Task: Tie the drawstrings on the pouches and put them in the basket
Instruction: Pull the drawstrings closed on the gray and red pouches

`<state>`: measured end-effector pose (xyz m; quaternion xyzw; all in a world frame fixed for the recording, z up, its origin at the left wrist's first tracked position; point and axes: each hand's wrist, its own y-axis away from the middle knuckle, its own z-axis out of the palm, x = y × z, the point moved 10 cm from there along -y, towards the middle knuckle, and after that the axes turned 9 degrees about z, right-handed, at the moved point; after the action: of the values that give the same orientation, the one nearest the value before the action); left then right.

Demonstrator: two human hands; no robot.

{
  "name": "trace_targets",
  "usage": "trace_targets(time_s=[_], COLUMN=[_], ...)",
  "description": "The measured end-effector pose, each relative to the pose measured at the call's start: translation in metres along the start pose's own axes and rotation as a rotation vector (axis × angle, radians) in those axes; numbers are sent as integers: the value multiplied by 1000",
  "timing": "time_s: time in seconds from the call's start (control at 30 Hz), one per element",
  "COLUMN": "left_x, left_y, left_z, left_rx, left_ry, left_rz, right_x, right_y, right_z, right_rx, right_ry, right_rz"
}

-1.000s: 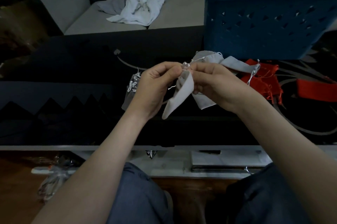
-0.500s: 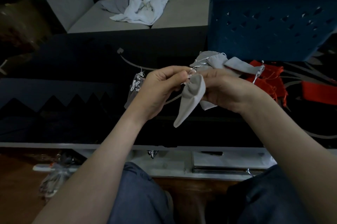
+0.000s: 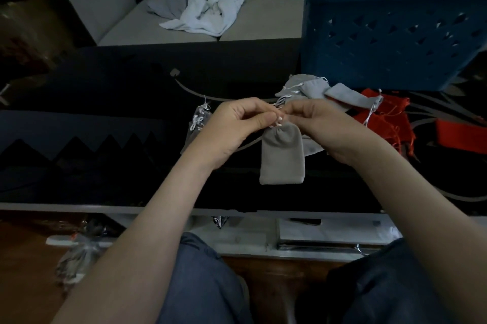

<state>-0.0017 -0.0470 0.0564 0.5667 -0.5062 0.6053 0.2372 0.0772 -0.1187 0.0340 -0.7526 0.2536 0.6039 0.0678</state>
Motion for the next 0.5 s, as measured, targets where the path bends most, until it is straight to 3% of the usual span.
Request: trace_targets(time_s=[0.3, 0.5], left_x=[1, 9], left_y=[-2, -4], left_z=[-5, -4], left_rx=[31, 10], left_ry=[-169, -453], left_rz=[12, 74], right_x=[0, -4], right_y=[-2, -1], right_z=[-1, -4], right_rx=[30, 115], right_ry=[56, 155], right_rz=[-2, -52])
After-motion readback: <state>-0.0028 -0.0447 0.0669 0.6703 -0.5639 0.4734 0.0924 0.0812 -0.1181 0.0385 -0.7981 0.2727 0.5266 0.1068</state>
